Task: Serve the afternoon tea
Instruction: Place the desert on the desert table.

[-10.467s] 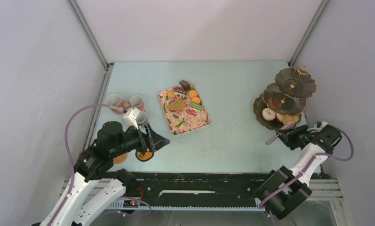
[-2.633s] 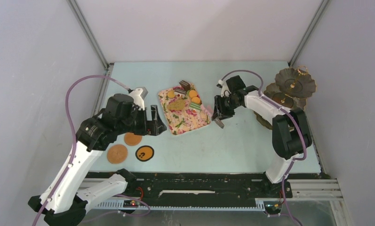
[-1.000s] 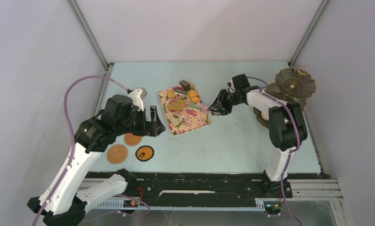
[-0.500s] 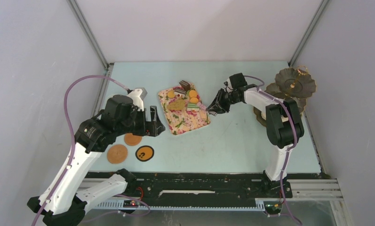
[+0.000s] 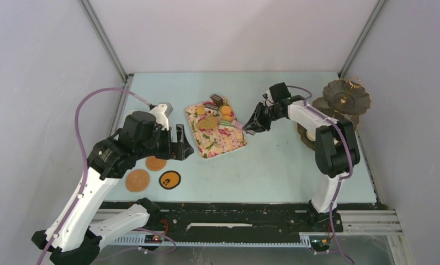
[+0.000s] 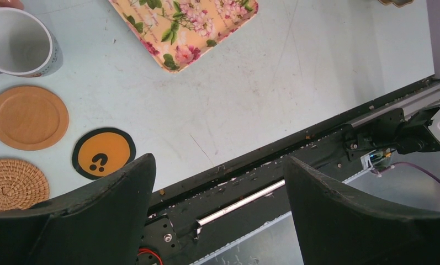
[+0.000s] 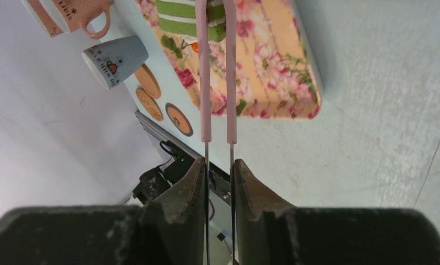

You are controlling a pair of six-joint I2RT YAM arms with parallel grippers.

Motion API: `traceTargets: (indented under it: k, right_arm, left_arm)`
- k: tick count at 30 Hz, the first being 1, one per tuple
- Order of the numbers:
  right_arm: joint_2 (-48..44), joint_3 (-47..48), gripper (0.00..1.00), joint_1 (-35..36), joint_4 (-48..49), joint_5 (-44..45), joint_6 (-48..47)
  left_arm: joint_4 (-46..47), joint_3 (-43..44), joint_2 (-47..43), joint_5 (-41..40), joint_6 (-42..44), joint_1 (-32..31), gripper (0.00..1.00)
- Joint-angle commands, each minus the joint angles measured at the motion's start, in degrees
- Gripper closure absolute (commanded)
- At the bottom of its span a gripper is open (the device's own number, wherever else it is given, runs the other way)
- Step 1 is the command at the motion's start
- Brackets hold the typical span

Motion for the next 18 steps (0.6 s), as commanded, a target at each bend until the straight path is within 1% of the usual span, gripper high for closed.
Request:
traceTargets:
  k: [1, 4, 7, 11, 15, 17, 18]
  right_arm:
    - [-10.00, 0.28, 1.00, 0.01, -3.23, 0.66, -1.13]
    - [-15.72, -1.52, 1.00, -0.50, -7.57, 2.81, -2.58]
    - [-23.73, -4.25, 1.00, -1.63, -13.05, 5.86, -3.67]
    - [-36.98, -8.17, 1.00, -4.18, -23.13, 11.02, -4.06]
    - [-51.97, -11.70, 1.00, -5.96, -30.40, 14.65, -1.91]
    - [-56.96, -12.42, 1.00, -8.52, -34.75, 16.30, -2.18]
    - [-58.82, -12.60, 1.00, -11.62, -37.48, 16.89, -2.99]
  left_arm:
    - [0.56, 2.96, -0.47, -1.09, 1.66, -0.69, 0.08]
    - [0.42, 3.29, -0.76, -1.25, 1.74, -0.71, 0.08]
    - [0.23, 3.70, -1.03, -1.12, 1.62, -0.80, 0.08]
    - [1.38, 3.61, -1.84, 0.89, 0.58, -0.99, 0.08]
    - [4.53, 1.05, -2.95, 4.74, -1.30, -2.09, 0.08]
    - [5.25, 0.70, -2.83, 5.63, -1.54, -3.15, 0.08]
    - [5.10, 1.18, -2.66, 5.42, -1.31, -3.75, 0.08]
